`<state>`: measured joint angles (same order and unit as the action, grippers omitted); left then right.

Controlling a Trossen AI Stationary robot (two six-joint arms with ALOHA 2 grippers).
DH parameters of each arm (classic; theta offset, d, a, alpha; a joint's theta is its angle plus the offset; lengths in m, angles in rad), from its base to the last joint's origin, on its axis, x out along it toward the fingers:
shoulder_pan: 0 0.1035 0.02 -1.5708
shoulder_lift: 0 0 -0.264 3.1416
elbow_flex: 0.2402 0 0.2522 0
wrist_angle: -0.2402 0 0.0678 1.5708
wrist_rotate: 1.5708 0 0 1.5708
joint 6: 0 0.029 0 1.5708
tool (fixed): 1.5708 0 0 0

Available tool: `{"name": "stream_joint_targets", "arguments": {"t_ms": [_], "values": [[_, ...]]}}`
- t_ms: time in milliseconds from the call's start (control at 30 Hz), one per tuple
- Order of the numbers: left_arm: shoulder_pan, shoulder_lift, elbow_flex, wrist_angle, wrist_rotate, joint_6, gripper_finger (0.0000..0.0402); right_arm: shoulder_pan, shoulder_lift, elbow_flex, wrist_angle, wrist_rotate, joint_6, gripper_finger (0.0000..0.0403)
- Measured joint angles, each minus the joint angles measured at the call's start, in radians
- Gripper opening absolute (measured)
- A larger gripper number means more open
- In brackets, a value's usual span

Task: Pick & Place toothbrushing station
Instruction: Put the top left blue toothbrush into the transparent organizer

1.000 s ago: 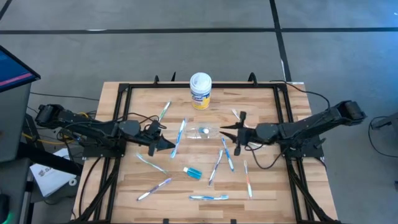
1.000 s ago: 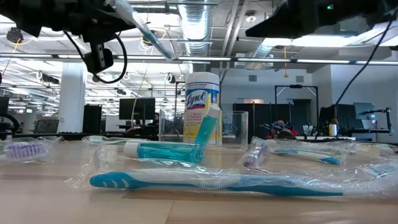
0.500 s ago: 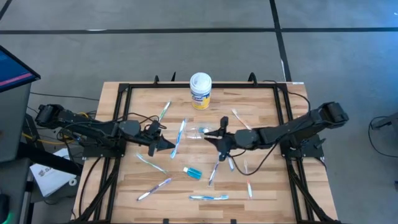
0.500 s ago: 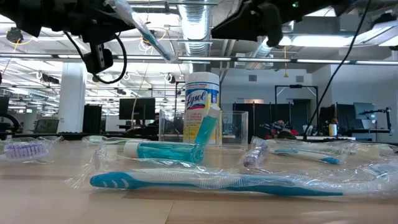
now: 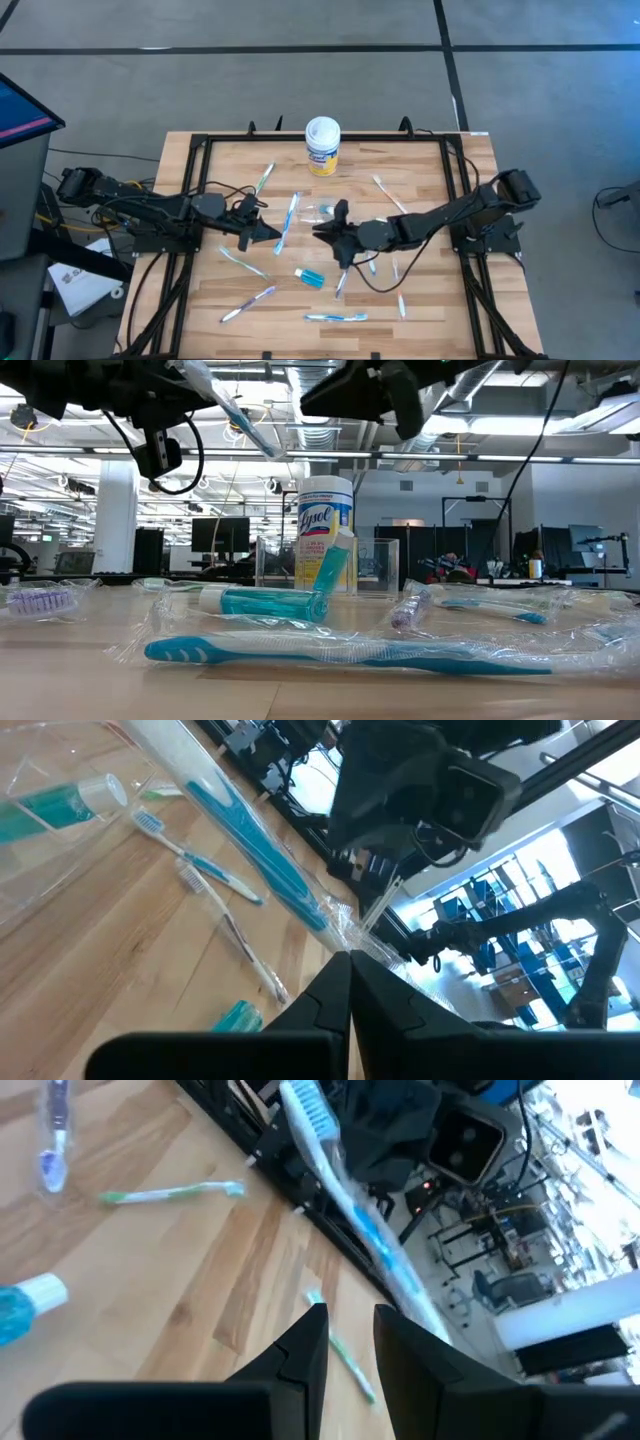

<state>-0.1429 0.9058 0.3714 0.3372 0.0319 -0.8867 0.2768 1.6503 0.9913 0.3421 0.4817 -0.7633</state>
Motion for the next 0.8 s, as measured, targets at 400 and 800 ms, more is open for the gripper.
{"name": "stream_joint_targets", "arguments": {"t_ms": [400, 800], "values": [[0.000, 0.000, 0.000, 0.000, 0.009, 0.000, 0.0000, 0.013, 0.110, 0.114, -0.004, 0.011, -0.080, 0.0124], [0.000, 0.000, 0.000, 0.000, 0.010, -0.003, 0.0000, 0.017, 0.140, 0.119, 0.096, 0.059, -0.230, 0.0193]]}}
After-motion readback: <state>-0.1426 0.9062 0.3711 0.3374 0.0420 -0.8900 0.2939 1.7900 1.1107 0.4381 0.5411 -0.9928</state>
